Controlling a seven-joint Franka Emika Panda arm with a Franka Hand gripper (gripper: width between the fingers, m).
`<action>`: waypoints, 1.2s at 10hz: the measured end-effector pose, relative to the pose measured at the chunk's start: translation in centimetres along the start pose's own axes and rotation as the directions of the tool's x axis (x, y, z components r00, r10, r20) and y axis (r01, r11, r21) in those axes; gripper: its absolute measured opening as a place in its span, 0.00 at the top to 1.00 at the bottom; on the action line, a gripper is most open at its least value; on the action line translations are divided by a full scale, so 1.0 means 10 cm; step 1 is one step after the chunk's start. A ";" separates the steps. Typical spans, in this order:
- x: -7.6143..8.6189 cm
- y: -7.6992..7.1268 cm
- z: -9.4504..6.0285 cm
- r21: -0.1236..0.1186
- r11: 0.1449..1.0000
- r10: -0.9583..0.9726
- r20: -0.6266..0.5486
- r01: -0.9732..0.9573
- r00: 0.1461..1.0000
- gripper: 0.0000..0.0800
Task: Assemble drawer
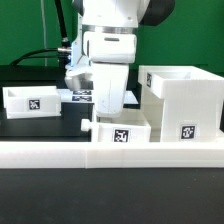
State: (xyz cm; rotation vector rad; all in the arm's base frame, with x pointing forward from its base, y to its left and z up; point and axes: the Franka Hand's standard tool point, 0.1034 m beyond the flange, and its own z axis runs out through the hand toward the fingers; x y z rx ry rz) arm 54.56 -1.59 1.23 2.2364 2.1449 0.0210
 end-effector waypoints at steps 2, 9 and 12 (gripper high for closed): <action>0.04 0.00 0.01 -0.008 1.000 -0.004 -0.001 0.004 1.000 0.95; -0.16 0.01 0.02 -0.008 0.999 -0.045 -0.031 0.045 0.998 0.95; -0.15 0.00 0.03 -0.005 0.999 -0.043 -0.031 0.043 0.999 0.95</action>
Offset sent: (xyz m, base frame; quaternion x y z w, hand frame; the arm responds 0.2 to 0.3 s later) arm 0.0028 0.0069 0.0016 -0.0030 0.0367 -0.0344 0.9987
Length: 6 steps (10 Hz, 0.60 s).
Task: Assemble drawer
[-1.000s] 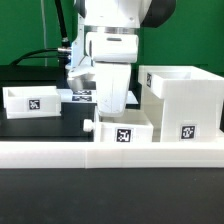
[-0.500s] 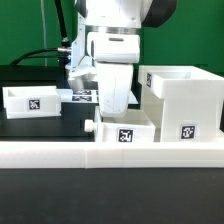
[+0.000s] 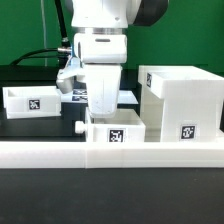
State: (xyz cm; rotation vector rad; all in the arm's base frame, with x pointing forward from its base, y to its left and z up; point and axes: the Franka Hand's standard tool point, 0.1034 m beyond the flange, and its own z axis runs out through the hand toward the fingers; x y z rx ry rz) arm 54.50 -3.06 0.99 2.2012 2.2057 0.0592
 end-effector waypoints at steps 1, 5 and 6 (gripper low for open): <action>-0.01 -0.03 0.01 0.020 1.000 0.001 0.000 -0.001 1.000 0.95; 0.10 -0.06 0.04 0.032 0.999 -0.025 0.001 0.024 1.000 0.95; 0.11 -0.06 0.03 0.032 0.999 -0.026 0.001 0.026 1.000 0.95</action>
Offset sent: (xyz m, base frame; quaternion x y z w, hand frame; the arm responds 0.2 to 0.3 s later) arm 0.0006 0.0164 -0.0019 0.0274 -0.0104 -0.0214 0.9993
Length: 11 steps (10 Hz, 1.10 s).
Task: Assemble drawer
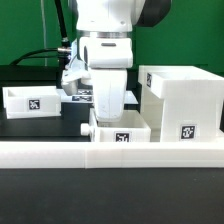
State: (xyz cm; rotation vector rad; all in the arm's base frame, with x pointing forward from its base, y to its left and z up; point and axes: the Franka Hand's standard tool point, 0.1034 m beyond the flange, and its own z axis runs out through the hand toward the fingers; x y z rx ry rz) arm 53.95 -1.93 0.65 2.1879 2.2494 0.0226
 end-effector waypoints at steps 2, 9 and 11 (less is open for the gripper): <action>-0.09 -0.01 -0.07 -0.014 1.000 0.009 0.002 -0.009 1.000 0.95; 0.07 0.02 -0.05 -0.005 1.000 0.023 -0.007 -0.023 1.000 0.95; 0.10 0.02 -0.02 0.004 1.000 0.025 -0.011 -0.025 1.000 0.95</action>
Offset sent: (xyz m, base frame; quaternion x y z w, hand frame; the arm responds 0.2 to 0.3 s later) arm 0.0000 0.0000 0.0000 0.0000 0.0000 0.0000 1.0000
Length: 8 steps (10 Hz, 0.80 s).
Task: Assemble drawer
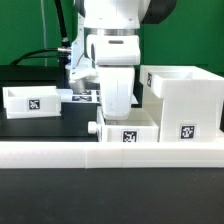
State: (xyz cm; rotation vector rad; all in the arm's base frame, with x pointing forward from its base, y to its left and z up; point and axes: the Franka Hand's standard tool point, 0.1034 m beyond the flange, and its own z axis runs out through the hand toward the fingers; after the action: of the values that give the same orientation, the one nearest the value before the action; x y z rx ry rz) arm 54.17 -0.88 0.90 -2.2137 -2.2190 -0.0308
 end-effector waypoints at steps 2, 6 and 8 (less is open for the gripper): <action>-0.01 0.00 0.00 0.000 1.000 0.002 0.000 -0.002 1.000 0.95; 0.03 -0.01 0.00 0.006 1.000 -0.013 0.007 0.013 1.000 0.95; 0.02 -0.01 0.00 0.005 1.000 -0.011 0.007 0.011 1.000 0.95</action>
Offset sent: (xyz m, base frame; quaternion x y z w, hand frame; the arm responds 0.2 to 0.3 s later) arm -0.0088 0.0082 -0.0032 0.0118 -0.0311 -0.0545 0.9980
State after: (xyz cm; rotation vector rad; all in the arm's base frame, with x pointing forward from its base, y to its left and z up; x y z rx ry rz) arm 54.11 -0.63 0.89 -2.2025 -2.2318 -0.0179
